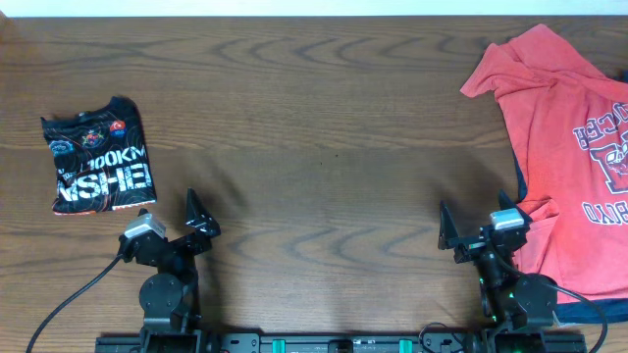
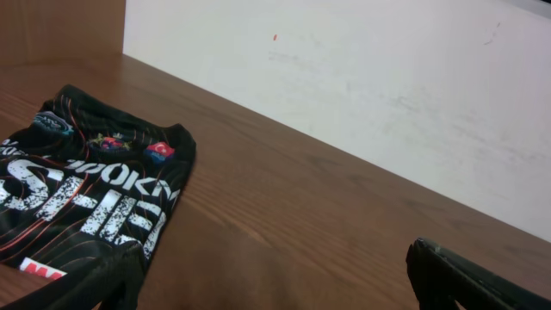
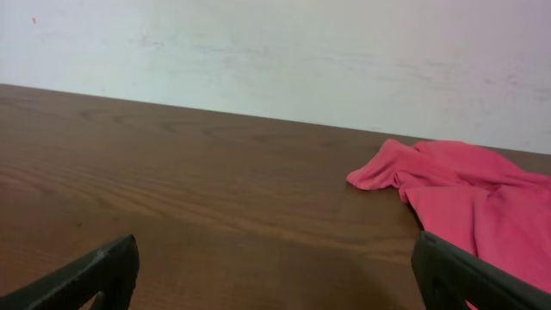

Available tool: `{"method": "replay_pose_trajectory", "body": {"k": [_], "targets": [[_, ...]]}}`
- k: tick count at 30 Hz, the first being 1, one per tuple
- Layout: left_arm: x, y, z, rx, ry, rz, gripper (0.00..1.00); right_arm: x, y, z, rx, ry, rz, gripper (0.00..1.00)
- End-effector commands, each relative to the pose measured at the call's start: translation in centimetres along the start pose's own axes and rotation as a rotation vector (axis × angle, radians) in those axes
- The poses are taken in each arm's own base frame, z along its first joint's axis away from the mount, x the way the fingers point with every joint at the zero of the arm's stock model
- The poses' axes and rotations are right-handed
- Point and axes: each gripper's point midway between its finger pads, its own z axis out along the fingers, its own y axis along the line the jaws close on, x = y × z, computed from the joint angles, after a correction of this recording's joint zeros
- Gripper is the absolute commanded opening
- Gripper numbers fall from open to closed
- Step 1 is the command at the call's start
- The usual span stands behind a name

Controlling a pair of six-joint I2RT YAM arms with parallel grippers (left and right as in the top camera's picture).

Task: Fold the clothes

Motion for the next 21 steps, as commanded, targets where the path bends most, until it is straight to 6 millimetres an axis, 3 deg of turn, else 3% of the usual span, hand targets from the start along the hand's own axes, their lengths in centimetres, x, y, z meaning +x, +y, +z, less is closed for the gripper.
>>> {"method": "replay_pose_trajectory", "body": {"k": [1,21], "targets": [[1.53,0.9,0.08,-0.034,0.047,0.018,0.98,0.0,-0.09,-0.03,0.002,-0.002,-0.014,0.99],[1.86,0.99,0.14,-0.039,0.062,0.022,0.98,0.02,-0.08,-0.03,0.001,-0.001,-0.014,0.99]]}}
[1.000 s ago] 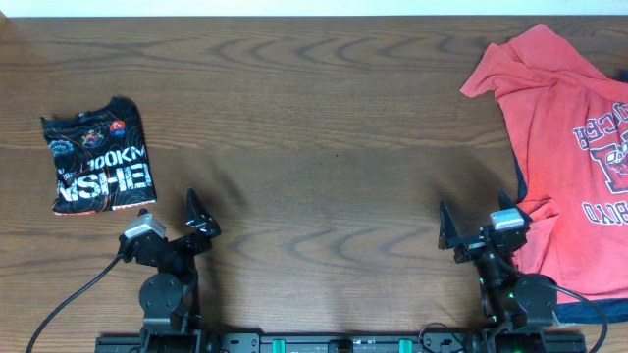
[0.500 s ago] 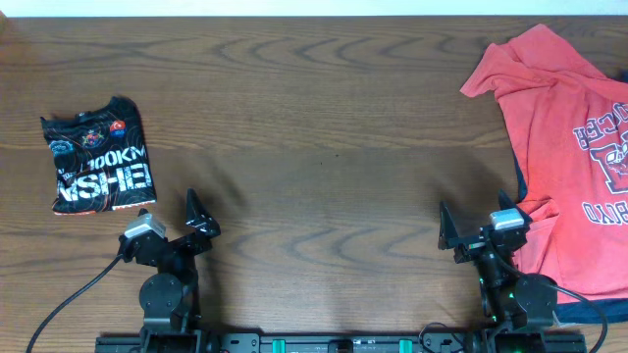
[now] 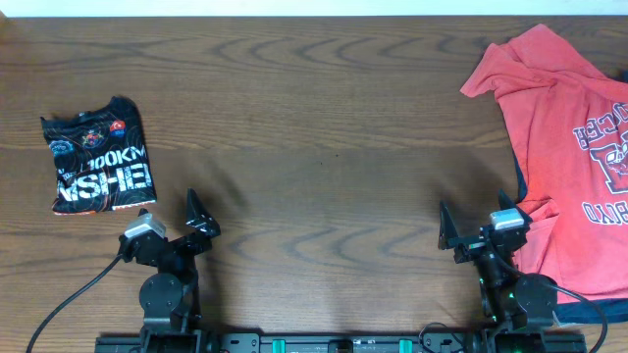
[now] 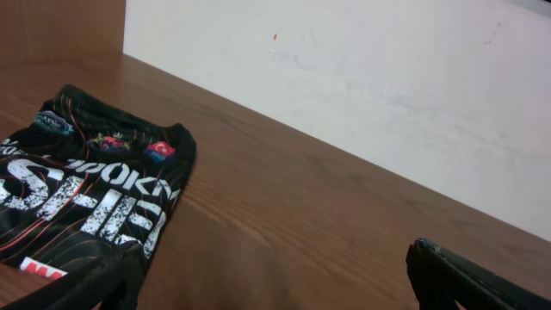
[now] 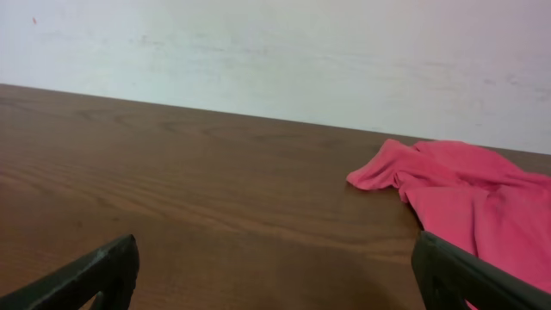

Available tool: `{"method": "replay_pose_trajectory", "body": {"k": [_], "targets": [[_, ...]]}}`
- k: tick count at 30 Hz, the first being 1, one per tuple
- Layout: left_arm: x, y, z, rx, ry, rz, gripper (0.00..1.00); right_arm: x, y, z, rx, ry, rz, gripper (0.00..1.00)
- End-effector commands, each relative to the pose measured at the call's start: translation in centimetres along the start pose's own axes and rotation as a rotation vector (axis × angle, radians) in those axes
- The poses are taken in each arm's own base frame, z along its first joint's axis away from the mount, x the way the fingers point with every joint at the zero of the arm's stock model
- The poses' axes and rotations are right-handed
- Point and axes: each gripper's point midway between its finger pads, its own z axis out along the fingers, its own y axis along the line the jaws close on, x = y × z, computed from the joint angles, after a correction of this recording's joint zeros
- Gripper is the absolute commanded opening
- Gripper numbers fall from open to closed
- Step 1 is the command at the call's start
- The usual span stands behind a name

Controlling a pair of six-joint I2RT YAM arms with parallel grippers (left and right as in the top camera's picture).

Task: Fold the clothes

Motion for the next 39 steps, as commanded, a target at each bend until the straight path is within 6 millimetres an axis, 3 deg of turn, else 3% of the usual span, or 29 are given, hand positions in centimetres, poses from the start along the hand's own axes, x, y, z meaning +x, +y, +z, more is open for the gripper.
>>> {"method": "replay_pose_trajectory", "body": {"k": [1,33,39], "targets": [[1.9,1.0,0.2,-0.04,0.064,0.023,0.98,0.0,-0.1,0.0,0.002,-0.001,-0.014,0.99],[2.4,1.0,0.2,-0.04,0.085,0.027,0.98,0.0,0.1,0.0,-0.008,-0.002,-0.012,0.99],[2.7,0.1,0.2,0.01,0.108,-0.005,0.98,-0.4,0.2,0.0,-0.016,-0.016,0.157,0.99]]}}
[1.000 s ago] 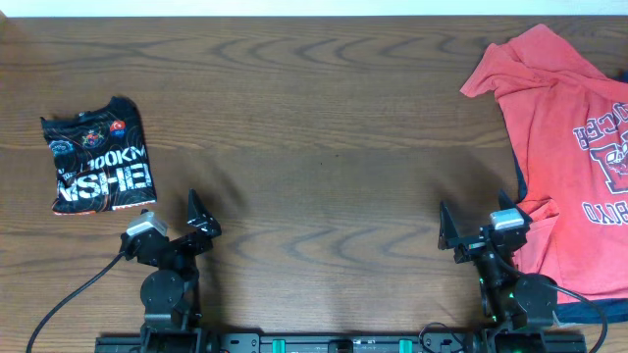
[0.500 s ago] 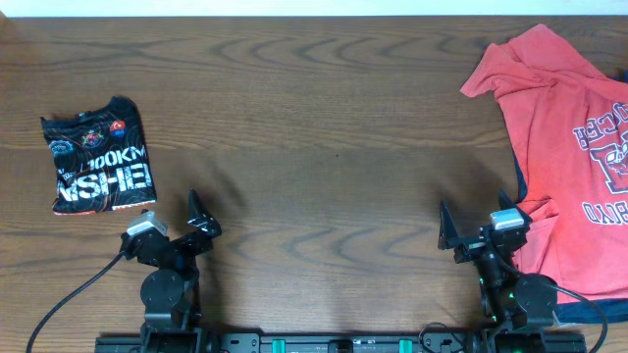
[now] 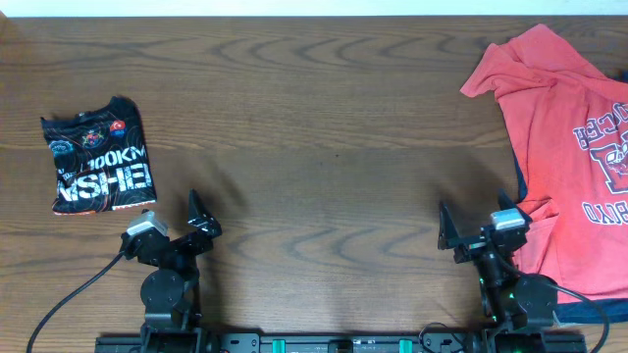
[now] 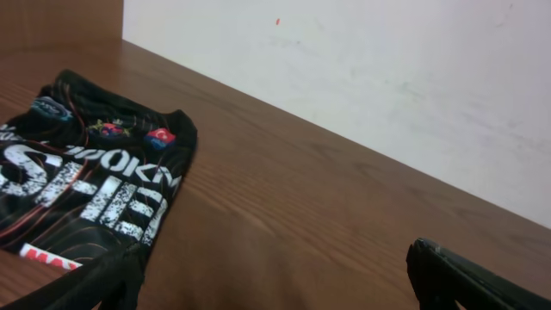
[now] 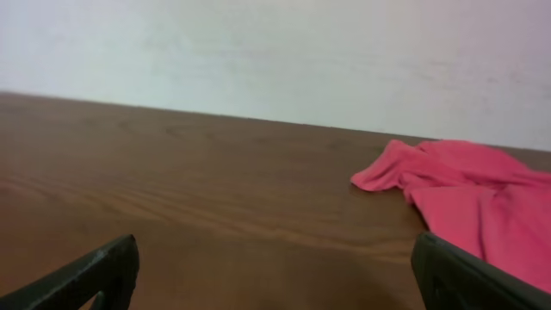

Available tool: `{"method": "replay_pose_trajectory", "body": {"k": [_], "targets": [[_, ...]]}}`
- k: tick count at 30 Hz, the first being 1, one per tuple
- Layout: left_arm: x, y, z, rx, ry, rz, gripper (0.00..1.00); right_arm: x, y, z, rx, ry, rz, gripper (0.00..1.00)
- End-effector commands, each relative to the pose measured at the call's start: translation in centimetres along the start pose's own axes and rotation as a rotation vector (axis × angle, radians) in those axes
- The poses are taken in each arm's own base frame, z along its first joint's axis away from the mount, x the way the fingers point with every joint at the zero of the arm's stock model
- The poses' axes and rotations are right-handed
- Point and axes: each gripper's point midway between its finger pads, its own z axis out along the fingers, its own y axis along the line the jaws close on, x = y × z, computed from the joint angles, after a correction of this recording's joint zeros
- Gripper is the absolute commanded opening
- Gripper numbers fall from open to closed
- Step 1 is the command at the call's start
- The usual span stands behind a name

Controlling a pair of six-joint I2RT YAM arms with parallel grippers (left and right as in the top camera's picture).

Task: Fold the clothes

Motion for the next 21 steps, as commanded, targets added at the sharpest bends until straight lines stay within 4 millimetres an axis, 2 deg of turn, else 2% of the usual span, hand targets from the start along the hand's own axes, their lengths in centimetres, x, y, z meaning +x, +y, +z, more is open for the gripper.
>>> {"method": "replay_pose_trajectory", "body": {"k": [1,5,11,16,21], "targets": [[2.0,-0.5,-0.1,0.044,0.096,-0.003,0.98,0.1,0.2,-0.1,-0.013,0.008,0.154,0.99],[1.6,-1.1,-0.9,0.056,0.153,0.005,0.98,0.1,0.1,-0.3,-0.003,0.045,0.181,0.99],[-2.4,-2.9,-2.6,0.064,0.211,0.012,0.98,-1.6,-2.3,-0.9,0.15,0.151,0.172,0.99],[-4.5,-3.6,-3.5,0.014,0.348,0.07,0.98,-1.5,-4.5,-1.1,0.294,0.374,0.174,0.99],[-4.7,-3.6,-3.6,-0.049,0.534,0.158,0.98,0.4,-7.1,-1.2,0.458,0.672,0.138,0.99]]}}
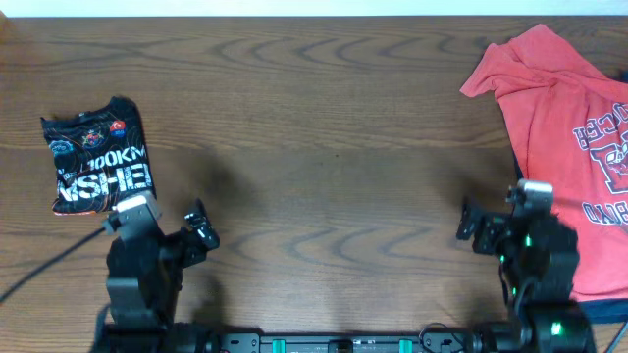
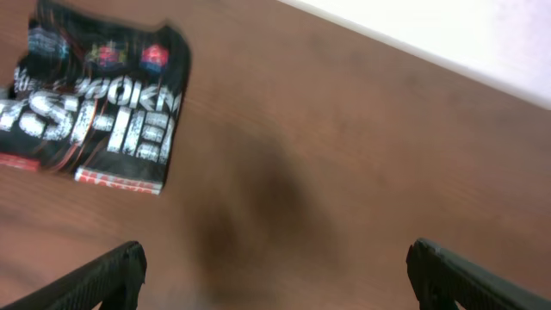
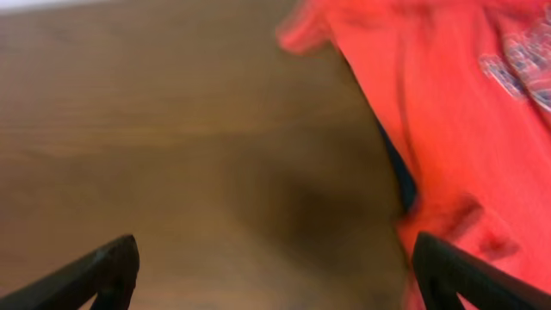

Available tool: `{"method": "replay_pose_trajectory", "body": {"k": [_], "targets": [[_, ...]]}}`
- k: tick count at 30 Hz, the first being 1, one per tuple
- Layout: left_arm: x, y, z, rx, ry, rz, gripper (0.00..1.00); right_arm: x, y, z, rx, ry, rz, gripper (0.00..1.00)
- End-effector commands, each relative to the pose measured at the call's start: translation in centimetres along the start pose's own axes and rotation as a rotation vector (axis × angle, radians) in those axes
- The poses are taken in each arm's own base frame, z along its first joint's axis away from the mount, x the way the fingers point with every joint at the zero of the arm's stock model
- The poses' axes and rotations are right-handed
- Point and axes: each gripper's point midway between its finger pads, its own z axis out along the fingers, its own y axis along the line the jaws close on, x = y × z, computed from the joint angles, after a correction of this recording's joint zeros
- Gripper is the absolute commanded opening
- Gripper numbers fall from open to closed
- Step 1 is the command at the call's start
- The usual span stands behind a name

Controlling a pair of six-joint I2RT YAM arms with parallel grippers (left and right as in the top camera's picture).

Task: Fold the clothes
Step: 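Reach the right gripper to the orange shirt and grasp its edge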

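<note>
A red T-shirt (image 1: 559,127) with printed lettering lies spread and rumpled at the table's right side; the right wrist view shows it blurred (image 3: 465,112). A black printed T-shirt (image 1: 98,162) lies folded into a small rectangle at the left, also in the left wrist view (image 2: 95,112). My left gripper (image 1: 169,226) hangs open above bare wood just right of and nearer than the black shirt, its fingers wide apart (image 2: 275,275). My right gripper (image 1: 500,218) is open over bare wood beside the red shirt's left edge, its right fingertip over the cloth (image 3: 275,275).
The brown wooden table (image 1: 324,147) stretches between the two shirts. A black cable (image 1: 49,263) runs from the left arm toward the front left. The arms' base rail (image 1: 343,343) lines the front edge.
Both arms have risen from their low rest pose and both wrist cameras now look down at the table. Both grippers stay open. The shirts have not moved.
At the first two moments both arms rested low at the front edge, grippers open, looking across the table. Then the left wrist had shifted slightly. Now both arms are raised with the cameras tilted down, the left near the black shirt, the right beside the red one.
</note>
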Motion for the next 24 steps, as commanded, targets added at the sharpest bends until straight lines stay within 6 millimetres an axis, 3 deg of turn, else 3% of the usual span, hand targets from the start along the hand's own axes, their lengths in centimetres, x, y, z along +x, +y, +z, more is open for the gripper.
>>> {"method": "replay_pose_trajectory", "body": {"k": [1,6,11,15,19,20,22,24], "targets": [[-0.7,-0.4,0.0,-0.024,0.084,0.053,0.98,-0.2,-2.9,1.0,0.186,0.128,-0.006,0.99],[0.1,-0.2,1.6,-0.067,0.204,0.067,0.98,0.7,-3.3,3.9,0.226,0.3,-0.023,0.99],[0.9,-0.1,2.7,-0.087,0.26,0.074,0.98,2.9,-9.0,5.1,0.539,0.378,0.137,0.99],[1.1,0.0,3.0,-0.094,0.278,0.075,0.98,5.4,-12.6,5.9,0.663,0.468,0.236,0.99],[1.1,0.0,3.0,-0.094,0.278,0.075,0.98,7.7,-14.2,7.5,0.669,0.546,0.322,0.97],[1.1,0.0,3.0,-0.094,0.278,0.075,0.98,8.2,-14.3,7.9,0.659,0.563,0.334,0.95],[1.1,0.0,3.0,-0.094,0.278,0.075,0.98,9.0,-14.6,8.4,0.66,0.589,0.347,0.75],[1.1,0.0,3.0,-0.094,0.278,0.075,0.98,9.3,-14.6,8.8,0.654,0.598,0.351,0.42]]}}
